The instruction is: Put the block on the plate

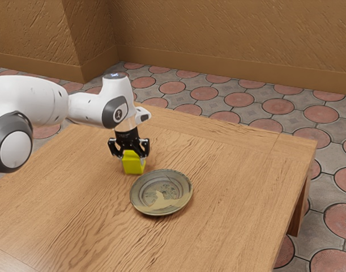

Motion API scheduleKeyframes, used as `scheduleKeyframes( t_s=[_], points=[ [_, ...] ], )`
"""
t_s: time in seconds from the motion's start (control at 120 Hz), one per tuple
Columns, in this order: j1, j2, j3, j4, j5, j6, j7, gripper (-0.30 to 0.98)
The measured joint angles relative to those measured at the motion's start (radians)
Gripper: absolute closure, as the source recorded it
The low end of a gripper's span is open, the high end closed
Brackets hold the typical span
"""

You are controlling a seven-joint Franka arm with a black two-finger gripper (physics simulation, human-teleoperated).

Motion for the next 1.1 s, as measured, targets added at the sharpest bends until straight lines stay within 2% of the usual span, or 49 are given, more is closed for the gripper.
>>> scheduleKeyframes(
  t_s=[0.25, 0.483, 0.625, 0.958, 1.1],
  points=[
    [-0.028, -0.120, -0.016, -0.028, 0.023, -0.024, -0.010, 0.25],
    [-0.182, -0.260, -0.021, -0.178, 0.042, -0.041, -0.050, 0.26],
    [-0.236, -0.311, -0.022, -0.278, 0.061, -0.027, -0.089, 0.26],
    [-0.266, -0.324, -0.022, -0.370, 0.069, 0.034, -0.167, 0.25],
    [-0.265, -0.318, -0.022, -0.365, 0.068, 0.045, -0.184, 0.13]
  ],
)
